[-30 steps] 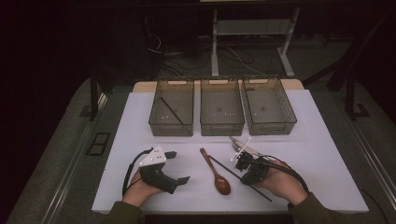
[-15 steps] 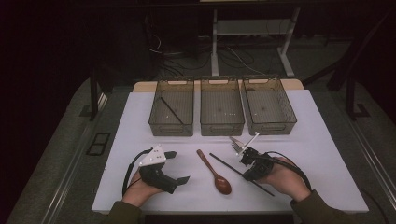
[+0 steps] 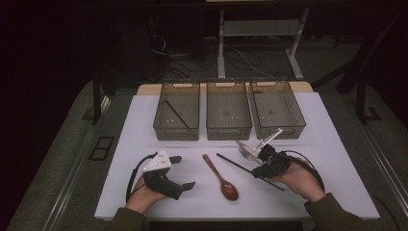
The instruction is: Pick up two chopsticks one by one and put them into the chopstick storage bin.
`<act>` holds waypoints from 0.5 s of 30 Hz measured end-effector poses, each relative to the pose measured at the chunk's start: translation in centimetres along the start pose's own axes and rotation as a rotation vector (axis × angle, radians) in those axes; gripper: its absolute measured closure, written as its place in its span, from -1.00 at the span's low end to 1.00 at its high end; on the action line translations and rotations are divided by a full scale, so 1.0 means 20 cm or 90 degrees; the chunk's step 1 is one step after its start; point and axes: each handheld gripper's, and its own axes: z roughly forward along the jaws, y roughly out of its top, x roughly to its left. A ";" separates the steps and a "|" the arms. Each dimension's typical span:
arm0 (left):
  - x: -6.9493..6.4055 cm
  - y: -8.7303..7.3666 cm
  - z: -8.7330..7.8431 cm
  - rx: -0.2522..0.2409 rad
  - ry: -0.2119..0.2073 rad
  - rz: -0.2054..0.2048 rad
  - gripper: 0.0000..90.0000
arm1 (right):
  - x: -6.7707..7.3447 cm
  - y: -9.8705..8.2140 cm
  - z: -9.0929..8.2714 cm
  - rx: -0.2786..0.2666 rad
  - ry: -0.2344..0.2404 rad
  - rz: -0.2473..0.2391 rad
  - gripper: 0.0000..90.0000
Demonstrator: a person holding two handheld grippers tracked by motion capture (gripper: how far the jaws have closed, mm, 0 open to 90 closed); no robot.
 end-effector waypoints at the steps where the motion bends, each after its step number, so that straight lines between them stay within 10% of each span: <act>1: 0.00 0.00 0.00 0.000 0.000 -0.001 -1.00 | -0.01 0.00 -0.01 -0.010 0.000 0.001 0.90; 15: 0.00 0.00 0.01 0.005 0.000 -0.002 -1.00 | -0.05 0.02 -0.13 -0.138 0.038 0.013 0.90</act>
